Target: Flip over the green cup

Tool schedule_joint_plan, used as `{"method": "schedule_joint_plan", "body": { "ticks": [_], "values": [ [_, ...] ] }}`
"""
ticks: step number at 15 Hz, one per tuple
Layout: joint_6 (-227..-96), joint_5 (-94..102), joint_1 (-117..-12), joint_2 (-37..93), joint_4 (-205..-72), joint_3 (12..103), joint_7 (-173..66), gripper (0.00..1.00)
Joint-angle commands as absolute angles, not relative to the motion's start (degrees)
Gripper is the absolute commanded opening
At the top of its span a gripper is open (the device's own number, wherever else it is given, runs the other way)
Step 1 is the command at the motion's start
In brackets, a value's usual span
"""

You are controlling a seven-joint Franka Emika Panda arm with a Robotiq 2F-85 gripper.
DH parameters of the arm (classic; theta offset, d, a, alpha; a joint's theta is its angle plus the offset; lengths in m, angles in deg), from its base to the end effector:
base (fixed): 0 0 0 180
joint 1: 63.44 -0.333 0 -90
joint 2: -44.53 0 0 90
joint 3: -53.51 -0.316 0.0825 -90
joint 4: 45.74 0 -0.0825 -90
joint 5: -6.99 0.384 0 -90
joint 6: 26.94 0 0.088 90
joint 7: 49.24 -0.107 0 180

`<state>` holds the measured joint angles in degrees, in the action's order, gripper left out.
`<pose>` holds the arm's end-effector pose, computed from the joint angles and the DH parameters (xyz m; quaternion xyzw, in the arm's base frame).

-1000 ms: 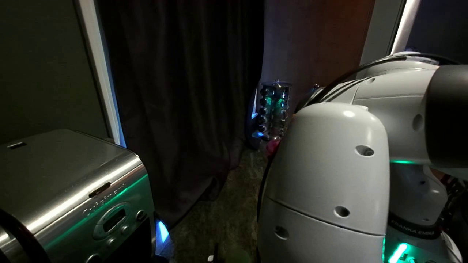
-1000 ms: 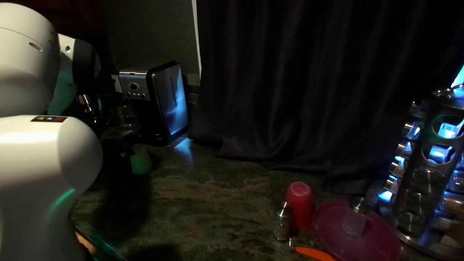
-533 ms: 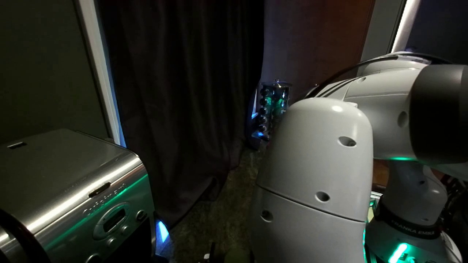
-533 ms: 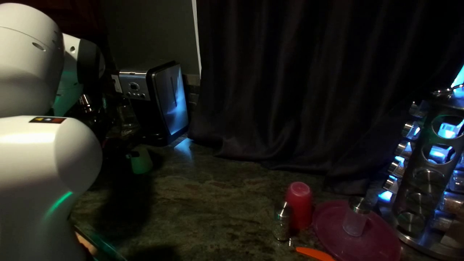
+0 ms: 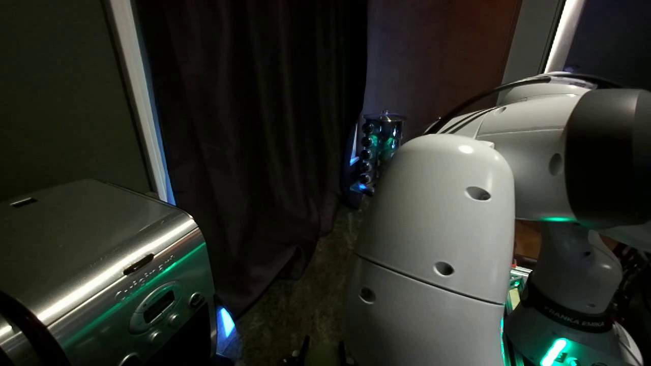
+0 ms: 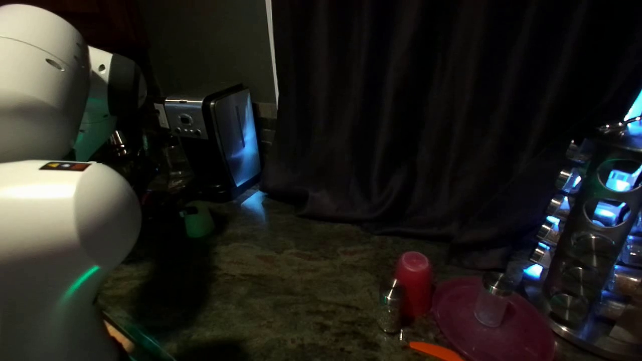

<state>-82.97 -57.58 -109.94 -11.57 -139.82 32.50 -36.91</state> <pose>0.3264 0.4252 0.0972 0.4177 0.5470 -0.3706 0.6237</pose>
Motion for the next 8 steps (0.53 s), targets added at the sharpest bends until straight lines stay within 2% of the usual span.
{"method": "schedule_joint_plan", "body": {
  "ticks": [1,3,4,5,8],
  "values": [
    [-84.6,-56.2,-109.2,-12.8,-139.2,31.6,-37.8,0.35],
    [-84.6,-56.2,-109.1,-12.9,-139.3,31.6,-37.8,0.31],
    [-84.7,-56.1,-109.0,-12.9,-139.3,31.5,-37.7,0.54],
    [-84.7,-56.1,-109.0,-12.9,-139.3,31.5,-37.7,0.73],
    [-84.8,-55.9,-109.0,-13.0,-139.5,31.4,-37.8,0.87]
  ]
}}
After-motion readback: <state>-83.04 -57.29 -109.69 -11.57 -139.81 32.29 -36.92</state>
